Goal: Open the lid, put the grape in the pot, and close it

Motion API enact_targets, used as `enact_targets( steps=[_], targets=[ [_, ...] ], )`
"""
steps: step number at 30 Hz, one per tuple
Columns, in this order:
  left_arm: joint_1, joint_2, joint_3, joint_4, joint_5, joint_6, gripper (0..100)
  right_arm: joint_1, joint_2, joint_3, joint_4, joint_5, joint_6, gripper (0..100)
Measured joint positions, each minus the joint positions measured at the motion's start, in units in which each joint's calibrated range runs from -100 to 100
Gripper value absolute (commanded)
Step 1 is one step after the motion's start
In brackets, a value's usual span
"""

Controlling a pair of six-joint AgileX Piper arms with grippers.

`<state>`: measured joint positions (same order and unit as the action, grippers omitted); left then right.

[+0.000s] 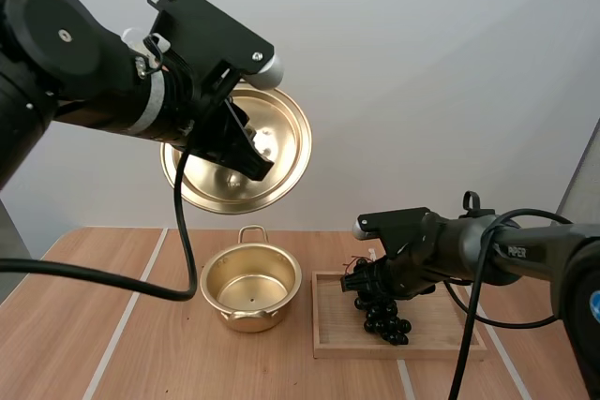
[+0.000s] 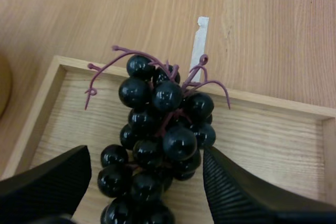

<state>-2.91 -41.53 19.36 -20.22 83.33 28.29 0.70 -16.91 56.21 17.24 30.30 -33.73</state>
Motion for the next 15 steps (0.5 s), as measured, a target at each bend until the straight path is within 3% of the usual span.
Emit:
enact_targets(
  steps=[9, 13, 15],
  targets=[
    [0.00, -6.52, 0.00, 0.00, 0.00, -0.39, 0, 0.00, 9.16, -0.12, 0.00, -10.31, -1.67, 99],
    [0.00, -9.16, 0.00, 0.00, 0.00, -0.39, 0, 0.00, 10.29, -0.24, 0.00, -11.71, -1.74, 44],
    [0.00, -10.48, 0.00, 0.00, 0.00, -0.39, 0, 0.00, 10.62, -0.48, 0.14, -12.37, -1.74, 2]
  ],
)
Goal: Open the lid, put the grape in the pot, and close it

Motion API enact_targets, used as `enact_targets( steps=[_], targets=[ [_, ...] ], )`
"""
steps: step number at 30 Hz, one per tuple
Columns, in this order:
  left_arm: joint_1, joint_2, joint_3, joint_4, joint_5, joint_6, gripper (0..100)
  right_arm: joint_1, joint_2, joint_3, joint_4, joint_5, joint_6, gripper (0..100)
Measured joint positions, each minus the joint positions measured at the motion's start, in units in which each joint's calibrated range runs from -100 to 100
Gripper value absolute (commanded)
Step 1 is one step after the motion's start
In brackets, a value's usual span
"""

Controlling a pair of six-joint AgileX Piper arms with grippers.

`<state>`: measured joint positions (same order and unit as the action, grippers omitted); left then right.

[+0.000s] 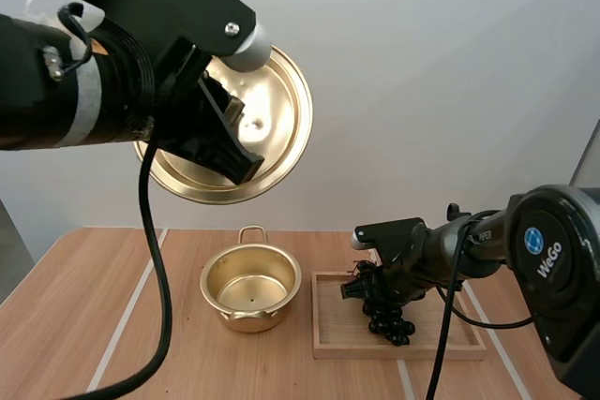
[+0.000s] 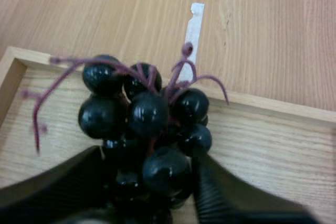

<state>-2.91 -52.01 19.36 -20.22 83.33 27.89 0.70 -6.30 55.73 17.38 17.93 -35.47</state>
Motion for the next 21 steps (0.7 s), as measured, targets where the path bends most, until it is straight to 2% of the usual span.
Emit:
enact_targets(
  steps=[10, 21],
  targets=[
    [0.00, -6.70, 0.00, 0.00, 0.07, 0.00, 0, 0.00, -0.38, -0.05, 0.46, -0.60, 0.00, 0],
    [0.00, -9.74, -0.88, 0.00, -2.03, -2.00, 0, 0.00, -15.81, -2.62, 0.24, 2.35, 0.00, 0]
  ],
)
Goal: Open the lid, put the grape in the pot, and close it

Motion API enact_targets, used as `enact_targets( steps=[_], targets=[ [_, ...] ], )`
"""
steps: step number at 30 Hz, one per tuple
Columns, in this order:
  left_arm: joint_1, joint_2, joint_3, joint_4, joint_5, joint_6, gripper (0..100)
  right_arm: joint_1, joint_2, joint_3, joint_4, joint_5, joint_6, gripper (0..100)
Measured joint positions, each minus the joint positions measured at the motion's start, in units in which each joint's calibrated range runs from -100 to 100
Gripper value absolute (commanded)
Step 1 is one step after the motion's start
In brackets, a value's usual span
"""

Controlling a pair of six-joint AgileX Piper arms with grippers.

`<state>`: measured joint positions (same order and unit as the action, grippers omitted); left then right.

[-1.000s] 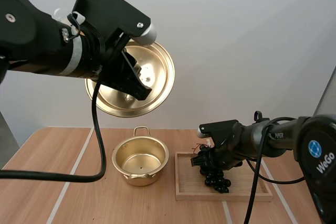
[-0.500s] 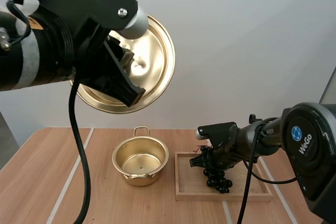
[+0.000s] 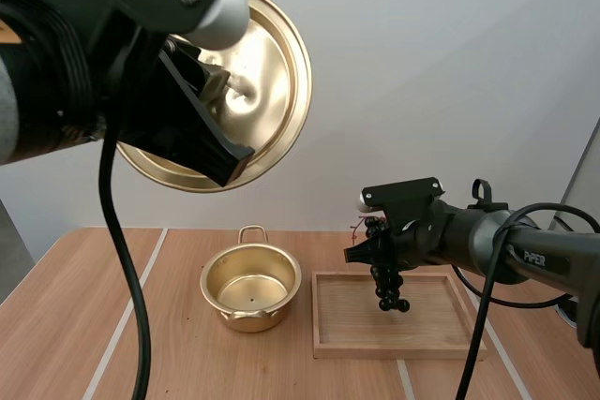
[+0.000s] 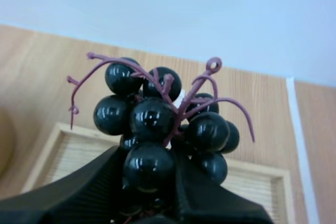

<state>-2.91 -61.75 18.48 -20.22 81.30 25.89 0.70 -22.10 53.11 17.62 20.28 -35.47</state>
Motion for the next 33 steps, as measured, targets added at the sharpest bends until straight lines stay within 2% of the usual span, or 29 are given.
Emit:
enact_targets(
  steps=[5, 8, 11, 15, 16, 19, 20, 24, 28, 33],
  targets=[
    [0.00, -0.30, -3.57, 0.00, -0.01, -2.26, 0, 0.14, -4.00, -4.64, 0.00, 6.64, -0.09, 0],
    [0.00, -0.30, -6.76, 0.00, -0.16, -3.49, 0, 1.66, -5.31, -9.08, 0.00, 13.58, -0.23, 0],
    [0.00, -0.35, -12.21, 0.00, -0.36, -5.27, 0, 2.61, -5.43, -10.24, 0.00, 15.72, -0.33, 0],
    [0.00, -0.45, -14.00, 0.00, 0.54, -5.78, 0, 6.00, -5.43, -13.27, 0.00, 19.20, -0.42, 0],
    [0.00, -0.45, -14.01, 0.00, 0.75, -5.78, 0, 10.60, -5.43, -15.14, 0.00, 20.32, -0.42, 0],
    [0.00, -0.45, -14.11, 0.00, 2.36, -6.85, 0, 12.85, -5.18, -15.79, 0.12, 20.51, -0.42, 0],
    [0.00, -0.45, -14.11, 0.00, 2.67, -7.86, 0, 14.64, -4.01, -16.70, 0.12, 20.51, -0.42, 0],
    [0.00, -0.45, -14.11, 0.00, 3.16, -8.70, 0, 16.78, 0.21, -18.48, 0.12, 20.33, -0.42, 0],
    [0.09, -0.45, -14.11, 0.00, 3.35, -8.79, 0, 17.54, 5.61, -20.12, 0.12, 19.63, -0.42, 0],
    [1.25, -0.45, -14.11, 0.00, 3.35, -8.79, 0, 17.98, 11.21, -20.78, 0.22, 17.82, -0.42, 0]
  ],
)
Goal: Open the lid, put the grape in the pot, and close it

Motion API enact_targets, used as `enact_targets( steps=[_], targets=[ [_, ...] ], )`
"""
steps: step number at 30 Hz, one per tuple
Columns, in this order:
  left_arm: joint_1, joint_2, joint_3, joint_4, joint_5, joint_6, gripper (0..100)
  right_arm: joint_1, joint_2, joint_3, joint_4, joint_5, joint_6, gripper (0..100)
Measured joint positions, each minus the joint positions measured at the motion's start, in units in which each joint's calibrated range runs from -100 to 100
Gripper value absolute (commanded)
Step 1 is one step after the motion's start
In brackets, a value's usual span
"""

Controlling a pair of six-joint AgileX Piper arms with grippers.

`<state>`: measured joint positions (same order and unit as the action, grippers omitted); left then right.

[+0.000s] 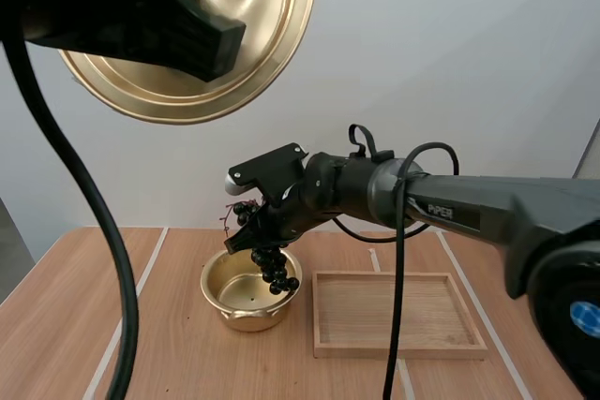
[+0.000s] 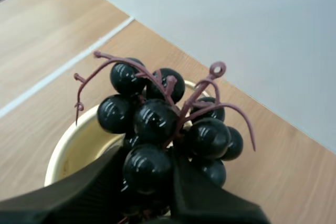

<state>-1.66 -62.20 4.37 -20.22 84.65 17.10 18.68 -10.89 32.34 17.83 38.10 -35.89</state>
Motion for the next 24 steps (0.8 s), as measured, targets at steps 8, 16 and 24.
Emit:
enact_targets(
  steps=[8, 16, 24],
  targets=[
    [0.28, 0.00, 0.00, 0.00, 0.06, 0.00, 0, 0.30, 9.70, -0.12, 0.56, -2.21, 0.00, 0],
    [0.28, 0.00, 0.00, 0.00, 0.21, 0.00, 0, 0.77, 13.81, -0.55, 0.65, -3.36, 0.00, 0],
    [0.28, 0.00, 0.00, 0.00, 0.21, -0.08, 0, 0.77, 13.97, -0.55, 0.97, -1.86, 0.10, 69]
  ],
)
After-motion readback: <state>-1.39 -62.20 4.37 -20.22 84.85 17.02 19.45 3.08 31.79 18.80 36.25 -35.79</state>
